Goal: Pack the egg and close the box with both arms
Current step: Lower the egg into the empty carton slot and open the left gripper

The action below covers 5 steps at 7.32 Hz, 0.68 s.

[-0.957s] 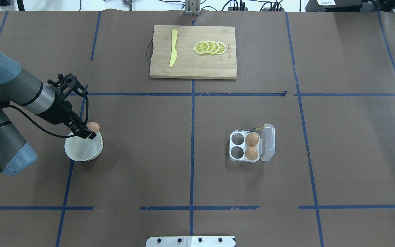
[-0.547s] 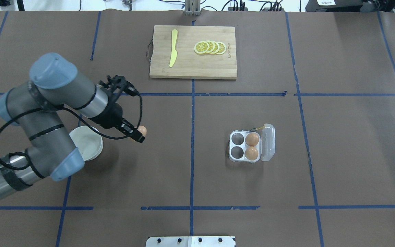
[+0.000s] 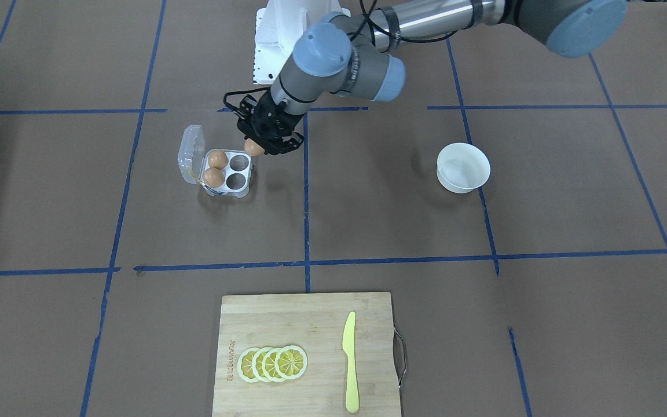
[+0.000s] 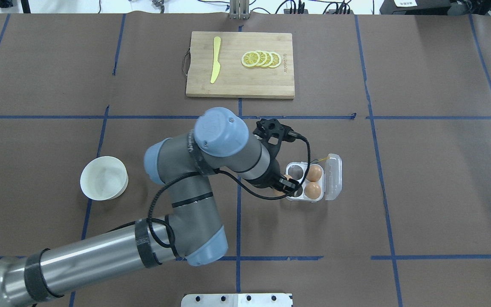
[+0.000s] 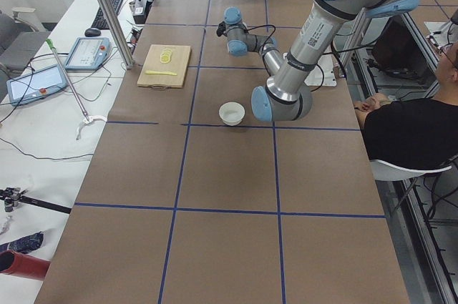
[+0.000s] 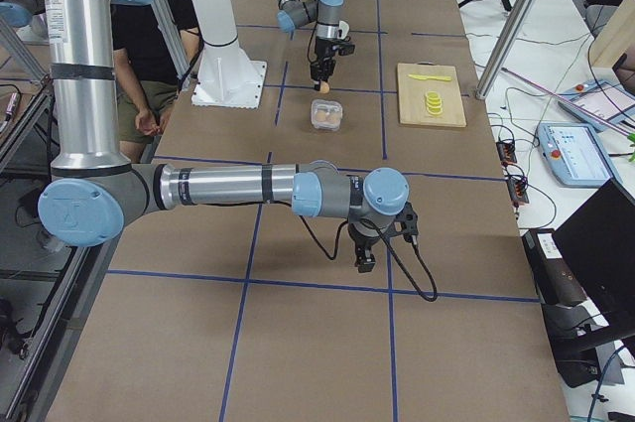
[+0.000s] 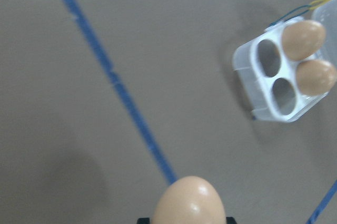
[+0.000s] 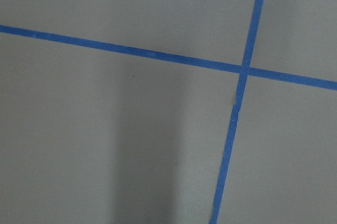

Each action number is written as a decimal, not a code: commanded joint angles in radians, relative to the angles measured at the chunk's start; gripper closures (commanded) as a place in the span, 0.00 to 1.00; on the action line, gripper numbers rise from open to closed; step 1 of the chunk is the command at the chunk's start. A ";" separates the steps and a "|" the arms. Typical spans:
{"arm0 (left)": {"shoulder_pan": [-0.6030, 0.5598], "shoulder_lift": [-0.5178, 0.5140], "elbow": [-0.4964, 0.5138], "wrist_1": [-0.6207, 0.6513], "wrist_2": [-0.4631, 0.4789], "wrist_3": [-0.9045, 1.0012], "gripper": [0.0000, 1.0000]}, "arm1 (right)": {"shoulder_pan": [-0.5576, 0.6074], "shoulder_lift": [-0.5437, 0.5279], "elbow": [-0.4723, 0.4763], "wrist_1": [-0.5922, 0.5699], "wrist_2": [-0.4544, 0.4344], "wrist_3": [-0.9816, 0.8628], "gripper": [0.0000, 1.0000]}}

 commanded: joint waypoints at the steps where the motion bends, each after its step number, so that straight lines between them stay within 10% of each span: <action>1: 0.042 -0.048 0.054 -0.045 0.075 -0.022 1.00 | 0.000 -0.002 0.004 0.000 0.017 0.001 0.00; 3: 0.044 -0.048 0.070 -0.062 0.092 -0.034 1.00 | 0.000 -0.008 0.010 0.000 0.017 0.000 0.00; 4: 0.045 -0.052 0.086 -0.082 0.135 -0.037 0.77 | 0.000 -0.008 0.012 0.000 0.019 0.000 0.00; 5: 0.045 -0.054 0.109 -0.114 0.135 -0.042 0.75 | 0.000 -0.008 0.009 0.000 0.017 0.000 0.00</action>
